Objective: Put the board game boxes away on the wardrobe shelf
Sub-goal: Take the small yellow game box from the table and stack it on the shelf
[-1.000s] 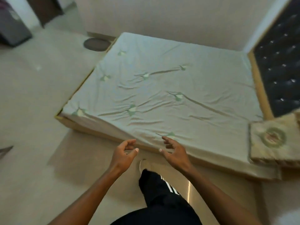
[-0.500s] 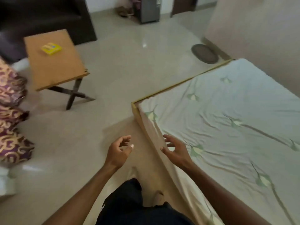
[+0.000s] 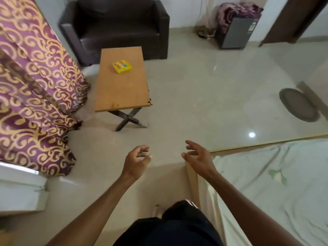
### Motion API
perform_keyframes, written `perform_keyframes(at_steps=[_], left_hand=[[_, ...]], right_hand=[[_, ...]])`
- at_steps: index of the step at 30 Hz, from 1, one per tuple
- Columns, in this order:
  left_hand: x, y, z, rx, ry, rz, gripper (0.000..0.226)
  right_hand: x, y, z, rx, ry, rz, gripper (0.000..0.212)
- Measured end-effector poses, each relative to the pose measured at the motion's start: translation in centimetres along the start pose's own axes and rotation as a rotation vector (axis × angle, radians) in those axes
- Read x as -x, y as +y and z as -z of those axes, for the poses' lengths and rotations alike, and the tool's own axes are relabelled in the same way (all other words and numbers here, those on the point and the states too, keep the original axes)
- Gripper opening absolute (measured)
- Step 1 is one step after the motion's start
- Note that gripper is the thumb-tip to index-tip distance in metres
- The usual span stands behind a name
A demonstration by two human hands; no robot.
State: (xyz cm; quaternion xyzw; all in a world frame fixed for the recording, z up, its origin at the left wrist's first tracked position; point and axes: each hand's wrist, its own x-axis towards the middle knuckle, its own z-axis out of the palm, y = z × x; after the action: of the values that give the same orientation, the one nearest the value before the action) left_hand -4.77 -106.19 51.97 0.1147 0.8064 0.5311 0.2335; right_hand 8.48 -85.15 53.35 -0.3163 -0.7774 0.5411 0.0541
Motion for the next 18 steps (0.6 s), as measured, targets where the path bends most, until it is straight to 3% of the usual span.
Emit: perform_keyframes(at_steps=[9, 18], left_hand=[[-21.3, 3.9, 2.6, 0.017, 0.077, 0.037, 0.029], [-41.1, 9.3, 5.7, 0.110, 0.262, 0.128, 0.035]], right_hand=[[-23.4, -6.6, -1.8, 0.045, -0.109, 0.053, 0.052], [-48.1, -16.0, -4.4, 0.170, -0.329, 0.099, 0.053]])
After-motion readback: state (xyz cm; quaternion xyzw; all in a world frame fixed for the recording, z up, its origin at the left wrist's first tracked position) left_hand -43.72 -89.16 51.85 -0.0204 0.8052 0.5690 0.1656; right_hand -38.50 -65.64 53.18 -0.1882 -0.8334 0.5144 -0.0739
